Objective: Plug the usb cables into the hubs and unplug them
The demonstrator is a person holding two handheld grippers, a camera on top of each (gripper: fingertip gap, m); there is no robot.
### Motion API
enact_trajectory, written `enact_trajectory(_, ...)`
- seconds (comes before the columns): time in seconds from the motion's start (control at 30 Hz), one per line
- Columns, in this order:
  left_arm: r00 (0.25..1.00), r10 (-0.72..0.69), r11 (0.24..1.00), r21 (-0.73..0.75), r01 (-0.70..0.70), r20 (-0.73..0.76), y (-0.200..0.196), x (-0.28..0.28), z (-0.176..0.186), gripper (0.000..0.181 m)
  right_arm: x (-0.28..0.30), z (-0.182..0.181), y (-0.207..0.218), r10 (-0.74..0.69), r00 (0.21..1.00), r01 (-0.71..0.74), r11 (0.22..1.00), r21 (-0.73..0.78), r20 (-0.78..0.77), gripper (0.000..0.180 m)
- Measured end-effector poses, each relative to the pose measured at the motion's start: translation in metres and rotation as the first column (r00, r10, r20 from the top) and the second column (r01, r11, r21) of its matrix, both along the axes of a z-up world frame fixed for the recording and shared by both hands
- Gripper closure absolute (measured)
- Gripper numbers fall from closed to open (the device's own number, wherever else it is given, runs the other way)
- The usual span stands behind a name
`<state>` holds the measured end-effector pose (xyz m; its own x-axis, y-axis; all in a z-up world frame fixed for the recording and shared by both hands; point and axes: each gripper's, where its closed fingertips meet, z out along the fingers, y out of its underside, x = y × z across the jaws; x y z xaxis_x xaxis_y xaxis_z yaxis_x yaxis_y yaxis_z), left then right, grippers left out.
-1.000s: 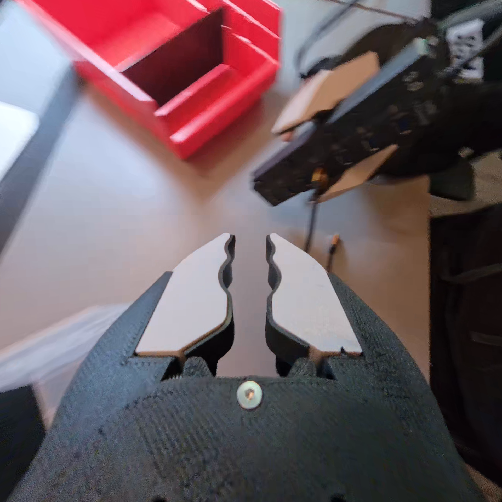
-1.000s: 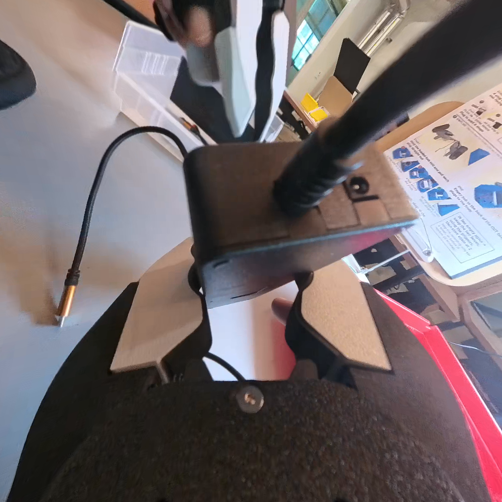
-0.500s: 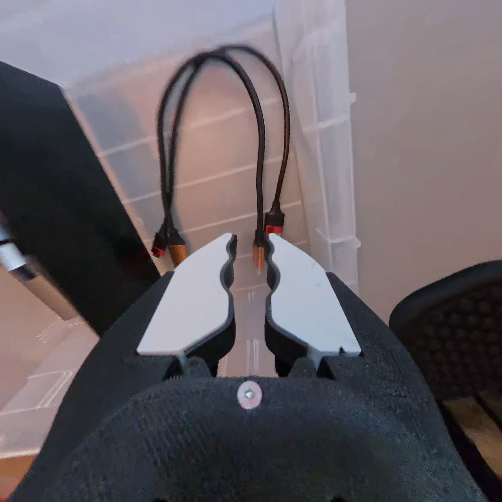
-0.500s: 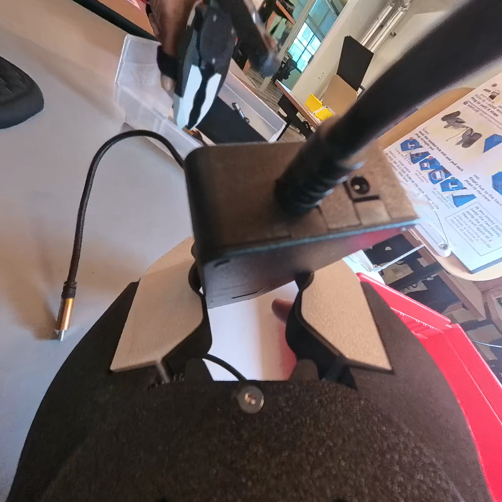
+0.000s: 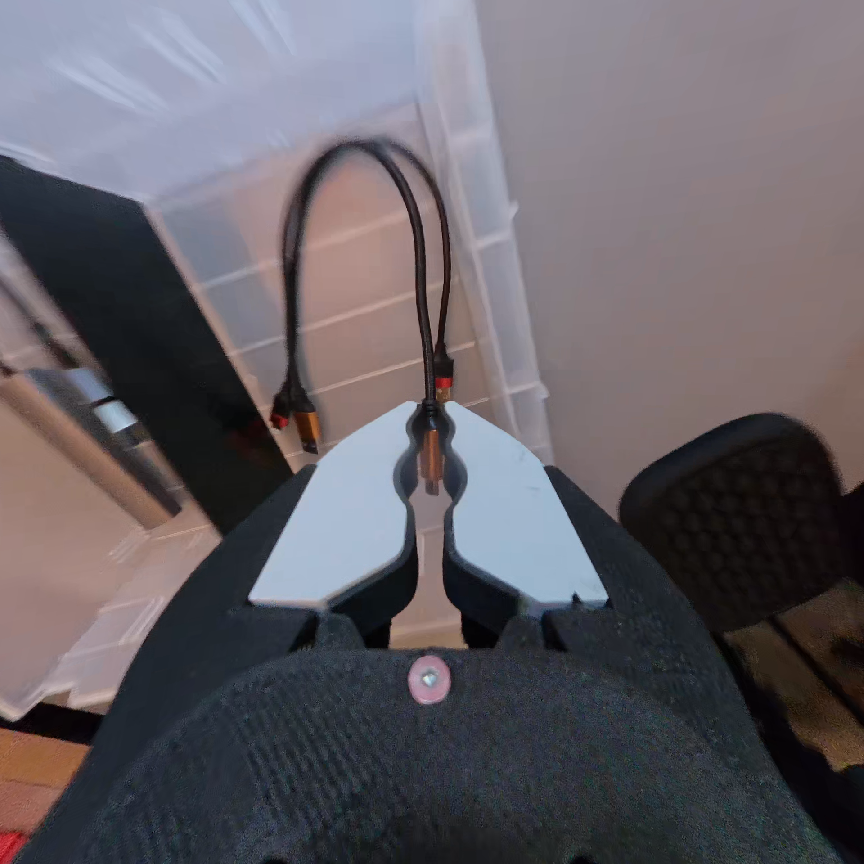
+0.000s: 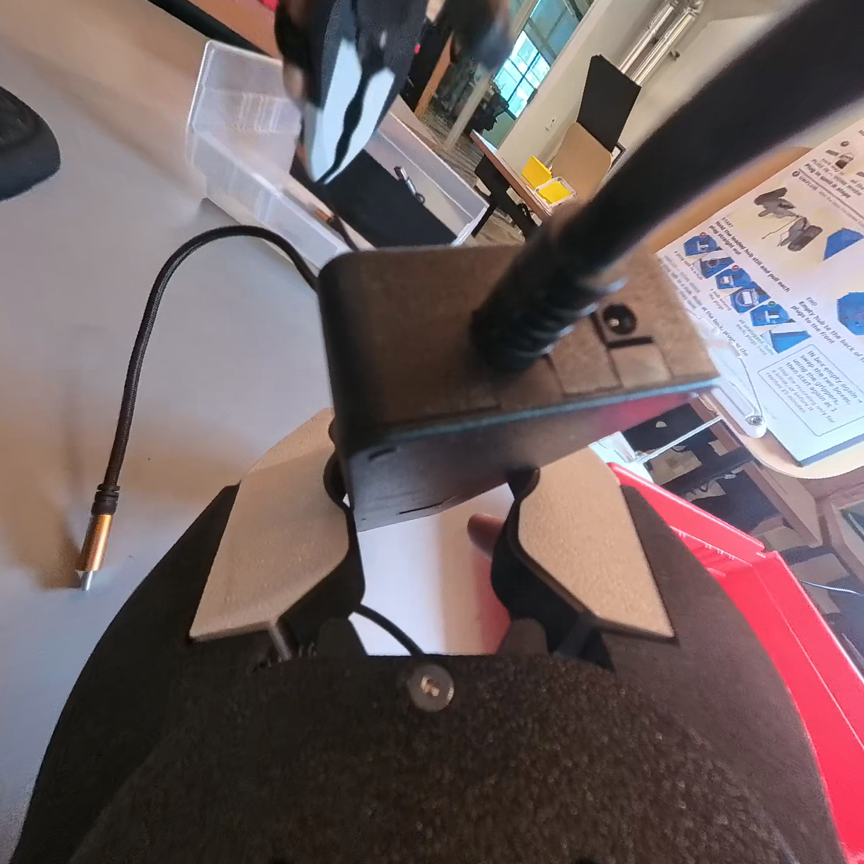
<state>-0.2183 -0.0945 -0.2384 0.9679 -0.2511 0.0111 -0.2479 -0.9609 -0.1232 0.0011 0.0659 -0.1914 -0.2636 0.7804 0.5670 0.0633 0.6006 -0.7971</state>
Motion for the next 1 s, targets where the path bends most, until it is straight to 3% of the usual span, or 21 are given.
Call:
enact_trajectory(0.03,1.0,0.015,0.996,0.089,-0.016,0.009,0.006,0.003,0.024,0.181,0.0,0.002,0.0,0.002,1.0,-0.002,1.0,-0.007,-0.004,0.112)
enact_trajectory(0.2,1.0,0.018,0.903,0.429,-0.016,0.001,0.019,0.028,0.141,0.181,0.001,0.007,-0.003,0.008,1.0,-0.008,1.0,-0.019,-0.02,0.111)
enact_trajectory(0.3,0.996,0.02,0.884,0.467,0.023,-0.087,0.016,0.039,0.164,0.181,0.003,0.012,-0.004,0.002,0.999,-0.003,1.0,-0.014,-0.038,0.111)
enact_trajectory(0.43,0.984,0.031,0.941,0.336,0.03,-0.174,0.009,0.031,0.115,0.177,0.004,0.015,-0.004,0.001,0.999,-0.002,1.0,-0.01,-0.05,0.111)
enact_trajectory(0.63,0.986,0.001,0.998,0.055,0.008,-0.166,-0.003,0.005,0.017,0.165,0.002,0.01,-0.004,0.004,0.999,-0.004,1.0,-0.006,-0.037,0.111)
enact_trajectory(0.77,0.984,-0.061,0.986,-0.166,0.033,-0.165,-0.018,-0.007,-0.026,0.157,0.001,0.006,-0.005,0.008,1.0,-0.008,1.0,0.004,-0.026,0.111)
enact_trajectory(1.0,0.978,-0.136,0.922,-0.382,0.067,-0.156,-0.036,-0.018,-0.062,0.153,0.001,0.004,-0.005,0.008,1.0,-0.008,1.0,0.008,-0.021,0.111)
